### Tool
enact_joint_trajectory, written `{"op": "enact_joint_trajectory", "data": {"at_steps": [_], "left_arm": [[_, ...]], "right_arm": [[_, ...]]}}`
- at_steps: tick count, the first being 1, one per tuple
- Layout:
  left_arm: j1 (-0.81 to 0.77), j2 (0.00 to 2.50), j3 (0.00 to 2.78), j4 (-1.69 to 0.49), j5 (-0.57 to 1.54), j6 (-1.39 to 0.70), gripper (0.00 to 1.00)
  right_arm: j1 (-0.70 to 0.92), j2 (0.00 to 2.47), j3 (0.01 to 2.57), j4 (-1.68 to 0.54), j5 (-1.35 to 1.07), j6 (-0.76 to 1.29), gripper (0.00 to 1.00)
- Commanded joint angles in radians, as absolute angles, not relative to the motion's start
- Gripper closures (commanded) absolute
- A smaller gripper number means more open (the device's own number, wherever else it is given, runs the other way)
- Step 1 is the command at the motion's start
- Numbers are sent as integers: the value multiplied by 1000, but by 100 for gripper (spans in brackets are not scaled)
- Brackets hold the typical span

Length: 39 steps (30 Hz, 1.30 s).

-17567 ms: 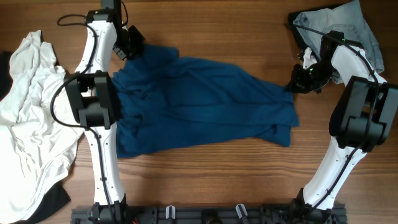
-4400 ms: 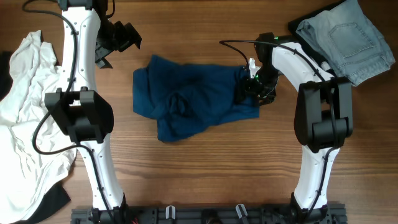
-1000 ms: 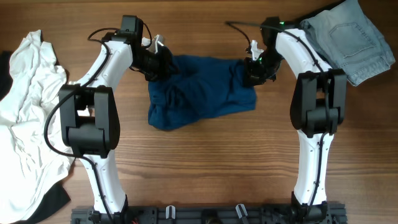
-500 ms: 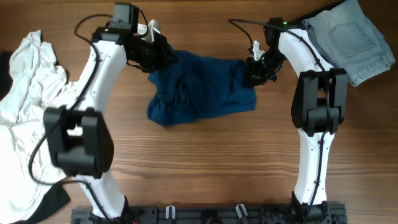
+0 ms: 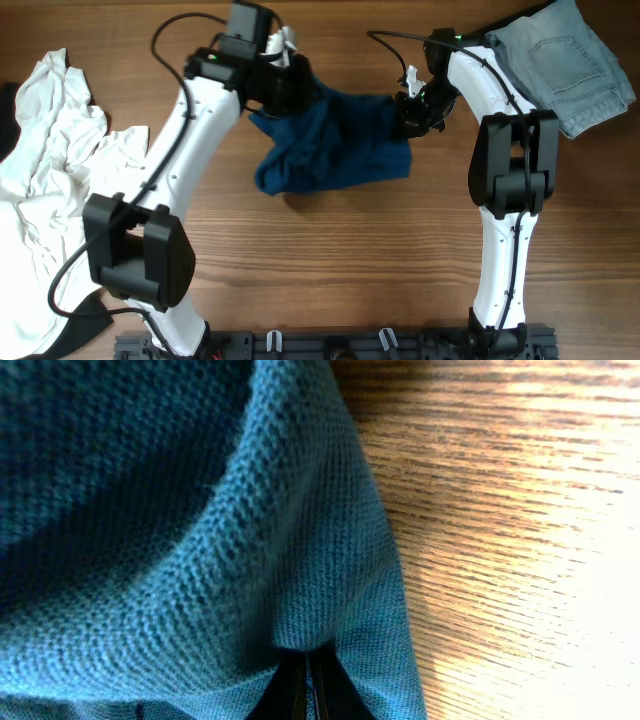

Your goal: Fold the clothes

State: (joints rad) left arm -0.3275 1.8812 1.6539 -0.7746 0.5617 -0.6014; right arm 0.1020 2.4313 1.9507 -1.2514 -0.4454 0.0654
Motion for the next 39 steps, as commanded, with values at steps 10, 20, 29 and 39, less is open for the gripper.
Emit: {"op": "enact_joint_trajectory", "data": {"at_steps": [10, 20, 29, 39], "left_arm": [[-439, 1895, 1656, -606, 480, -728, 96], [-516, 2041, 1656, -410, 433, -804, 96], [-575, 2123, 1656, -233, 436, -827, 95], [-627, 2123, 1656, -252, 436, -819, 95]], "right_arm": [[120, 2536, 1917, -1253, -383, 53, 96], [120, 2536, 1917, -1263, -383, 52, 96], [117, 2536, 1917, -1269, -382, 56, 96], [30, 2533, 1921, -1272, -352, 120, 88]]}}
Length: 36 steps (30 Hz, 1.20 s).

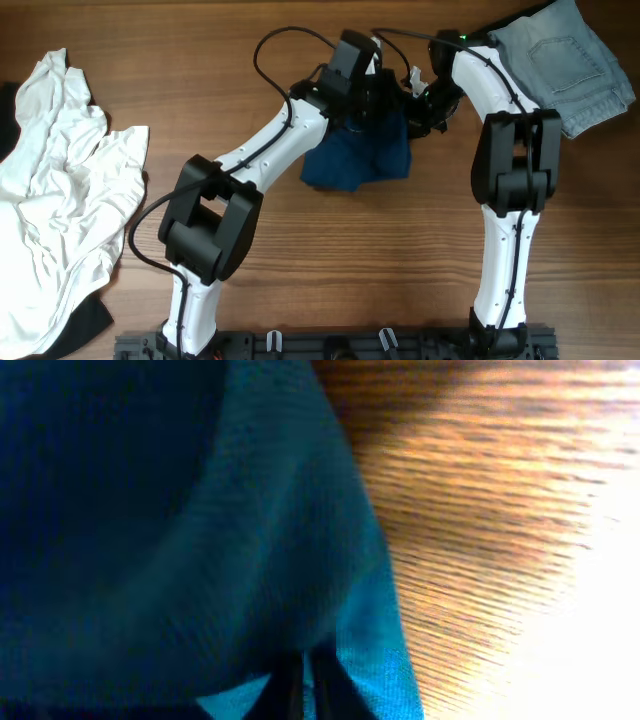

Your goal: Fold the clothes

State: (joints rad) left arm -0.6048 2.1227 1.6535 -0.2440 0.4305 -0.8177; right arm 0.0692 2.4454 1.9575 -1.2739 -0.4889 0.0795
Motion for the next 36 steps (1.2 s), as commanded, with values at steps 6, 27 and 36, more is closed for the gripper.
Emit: {"op": "enact_joint_trajectory", "data": {"at_steps": [6, 27, 36], "left_arm": [[-627, 2123, 1656, -274, 431, -816, 96], [-675, 2132, 1656, -255, 384, -708, 95], [-710, 2166, 1656, -237, 376, -658, 1]], "right_arm": [[-56, 2507, 1985, -1311, -267, 158, 78], [-117, 2352, 2097, -1377, -165, 183, 73], [-119, 2352, 2097, -1390, -152, 165, 65]]}}
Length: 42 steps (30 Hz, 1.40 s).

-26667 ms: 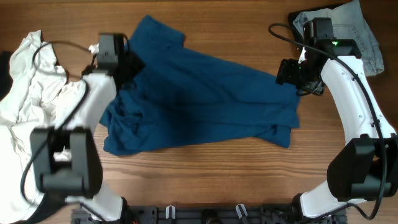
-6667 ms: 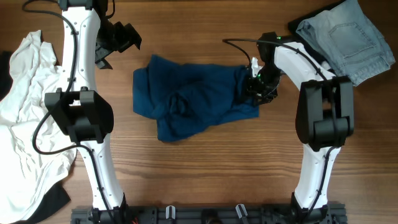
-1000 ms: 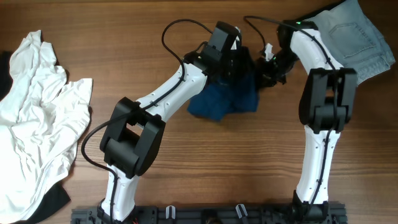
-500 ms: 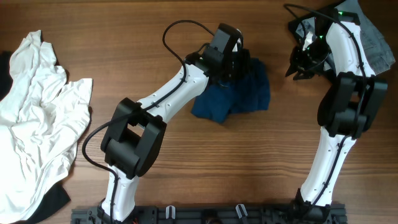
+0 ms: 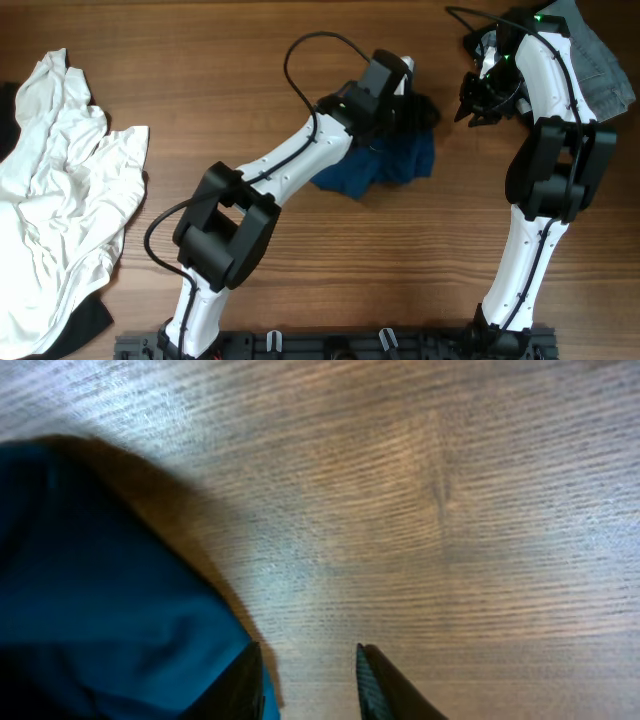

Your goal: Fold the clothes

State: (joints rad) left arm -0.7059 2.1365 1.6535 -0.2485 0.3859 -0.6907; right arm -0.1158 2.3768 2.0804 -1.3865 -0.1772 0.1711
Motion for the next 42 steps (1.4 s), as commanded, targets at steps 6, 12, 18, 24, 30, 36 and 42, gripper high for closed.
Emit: {"op": "enact_joint_trajectory", "data": {"at_steps": [6, 12, 18, 24, 30, 36, 42], "left_arm": [[-707, 2165, 1724, -271, 377, -641, 1], [-700, 2164, 1860, -317, 381, -632, 0], [-680, 2164, 2001, -432, 376, -632, 1], [-545, 2160, 2016, -682, 377, -706, 53], [-406, 2160, 2016, -965, 406, -714, 96], [-398, 2191, 1986, -1114, 350, -686, 96], [-428, 2209, 1942, -1139, 350, -688, 96]], "right_arm": [[-119, 2352, 2097, -1389, -153, 157, 63], [-133, 2352, 2097, -1388, -153, 157, 59], [-161, 2352, 2097, -1389, -153, 156, 57], [-178, 2352, 2097, -1389, -157, 142, 58], [-178, 2352, 2097, -1389, -157, 138, 59], [-178, 2352, 2097, -1395, -157, 138, 57], [-178, 2352, 2097, -1400, -157, 137, 57]]}}
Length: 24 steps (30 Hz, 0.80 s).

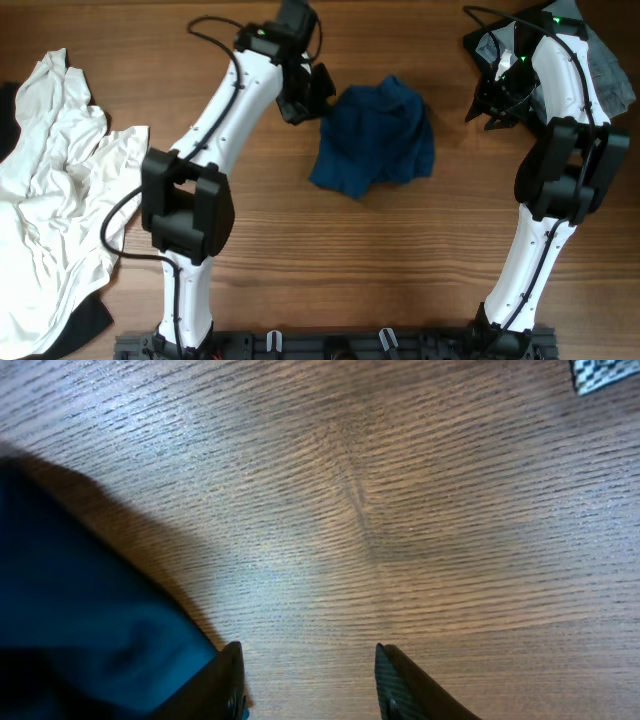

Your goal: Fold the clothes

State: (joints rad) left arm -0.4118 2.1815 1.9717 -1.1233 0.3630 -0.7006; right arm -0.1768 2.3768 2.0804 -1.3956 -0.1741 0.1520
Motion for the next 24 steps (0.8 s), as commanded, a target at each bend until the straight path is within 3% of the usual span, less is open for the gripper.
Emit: {"op": "enact_joint_trajectory", "data": {"at_steps": [1, 24], "left_arm": [[-428, 2210, 1937, -1145, 350, -688, 96], [-599, 2232, 1813, -1114, 448, -630, 96]], "right_arm": [[-178, 2352, 2097, -1400, -157, 137, 57], [-178, 2352, 2097, -1394, -157, 134, 55]]}}
